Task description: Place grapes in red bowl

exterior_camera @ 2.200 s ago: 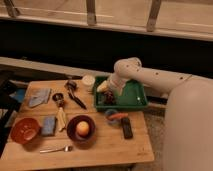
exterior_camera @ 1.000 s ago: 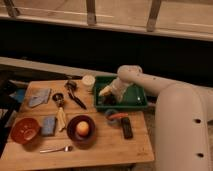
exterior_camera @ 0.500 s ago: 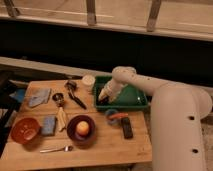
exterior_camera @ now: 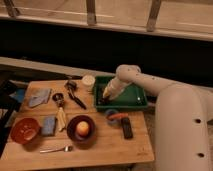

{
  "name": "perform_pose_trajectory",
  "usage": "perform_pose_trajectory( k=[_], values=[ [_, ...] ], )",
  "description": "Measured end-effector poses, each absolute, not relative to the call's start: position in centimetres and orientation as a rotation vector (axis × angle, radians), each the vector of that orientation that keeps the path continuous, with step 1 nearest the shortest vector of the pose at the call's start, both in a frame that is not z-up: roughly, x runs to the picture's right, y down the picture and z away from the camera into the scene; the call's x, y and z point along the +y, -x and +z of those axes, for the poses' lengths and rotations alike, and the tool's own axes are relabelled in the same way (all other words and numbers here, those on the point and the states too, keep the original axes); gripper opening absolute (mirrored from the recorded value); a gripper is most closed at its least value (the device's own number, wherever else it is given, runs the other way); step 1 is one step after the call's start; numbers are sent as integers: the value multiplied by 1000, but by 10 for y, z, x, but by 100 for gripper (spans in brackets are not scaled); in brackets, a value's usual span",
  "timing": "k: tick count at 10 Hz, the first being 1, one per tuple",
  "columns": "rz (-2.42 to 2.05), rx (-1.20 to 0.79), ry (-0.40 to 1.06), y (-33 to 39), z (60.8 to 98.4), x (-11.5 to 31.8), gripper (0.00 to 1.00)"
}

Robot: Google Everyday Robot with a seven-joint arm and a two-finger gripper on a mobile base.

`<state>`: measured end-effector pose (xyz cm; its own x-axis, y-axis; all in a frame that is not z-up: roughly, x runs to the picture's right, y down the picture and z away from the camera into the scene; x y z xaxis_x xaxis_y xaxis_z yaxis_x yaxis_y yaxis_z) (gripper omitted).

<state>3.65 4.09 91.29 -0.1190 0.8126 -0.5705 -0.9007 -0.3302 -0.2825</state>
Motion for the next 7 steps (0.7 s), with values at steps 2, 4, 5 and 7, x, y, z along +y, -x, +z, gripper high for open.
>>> perform_pose_trajectory(
  k=[2, 4, 5, 7],
  values=[
    [1769, 20, 704, -54, 864, -1, 0],
    [1762, -25, 669, -59, 844, -10, 0],
    [1735, -55, 649, -55, 827, -17, 0],
    [1655, -124, 637, -36, 790, -18, 0]
  ],
)
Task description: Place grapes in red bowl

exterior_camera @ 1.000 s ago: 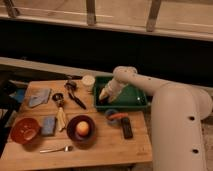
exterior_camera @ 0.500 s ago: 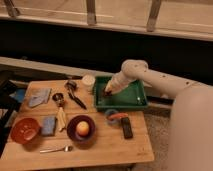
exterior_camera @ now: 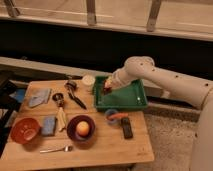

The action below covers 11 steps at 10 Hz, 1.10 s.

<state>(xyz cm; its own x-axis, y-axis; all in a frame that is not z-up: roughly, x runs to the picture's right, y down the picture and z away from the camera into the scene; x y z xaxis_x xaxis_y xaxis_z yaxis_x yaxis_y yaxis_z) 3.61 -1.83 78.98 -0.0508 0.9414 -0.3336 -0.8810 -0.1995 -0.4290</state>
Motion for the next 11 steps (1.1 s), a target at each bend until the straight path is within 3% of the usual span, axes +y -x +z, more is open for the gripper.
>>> perform_pose_trajectory(
  k=[5, 11],
  values=[
    [1375, -298, 787, 53, 715, 13, 0],
    [1305, -333, 851, 79, 704, 21, 0]
  ],
)
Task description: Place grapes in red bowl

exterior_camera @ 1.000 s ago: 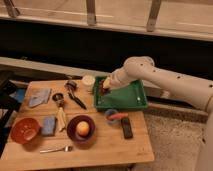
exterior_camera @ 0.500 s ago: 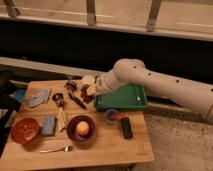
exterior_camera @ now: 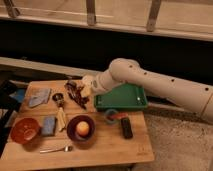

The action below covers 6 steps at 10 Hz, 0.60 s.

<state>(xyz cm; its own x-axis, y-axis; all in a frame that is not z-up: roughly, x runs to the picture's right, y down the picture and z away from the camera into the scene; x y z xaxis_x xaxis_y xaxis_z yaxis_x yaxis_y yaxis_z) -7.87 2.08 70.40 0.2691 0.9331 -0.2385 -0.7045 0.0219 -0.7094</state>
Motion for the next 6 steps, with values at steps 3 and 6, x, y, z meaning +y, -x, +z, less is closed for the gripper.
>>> perform_pose_trajectory(
  k=[3, 6],
  values=[
    [1245, -340, 876, 96, 705, 26, 0],
    [1105, -369, 918, 162, 703, 29, 0]
  ],
)
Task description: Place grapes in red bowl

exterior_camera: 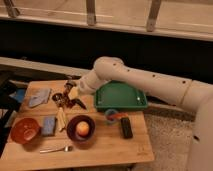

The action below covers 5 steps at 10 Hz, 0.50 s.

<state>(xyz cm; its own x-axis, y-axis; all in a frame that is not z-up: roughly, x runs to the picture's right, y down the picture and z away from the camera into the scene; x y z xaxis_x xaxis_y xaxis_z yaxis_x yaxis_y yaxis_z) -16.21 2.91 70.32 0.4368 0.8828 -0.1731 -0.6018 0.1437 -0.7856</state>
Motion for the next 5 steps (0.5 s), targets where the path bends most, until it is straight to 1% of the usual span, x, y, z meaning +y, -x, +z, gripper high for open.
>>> perform_pose_trajectory(
  k=[2, 5],
  values=[
    [996, -386, 962, 217, 701, 39, 0],
    [880, -410, 1038, 265, 693, 64, 0]
  ],
)
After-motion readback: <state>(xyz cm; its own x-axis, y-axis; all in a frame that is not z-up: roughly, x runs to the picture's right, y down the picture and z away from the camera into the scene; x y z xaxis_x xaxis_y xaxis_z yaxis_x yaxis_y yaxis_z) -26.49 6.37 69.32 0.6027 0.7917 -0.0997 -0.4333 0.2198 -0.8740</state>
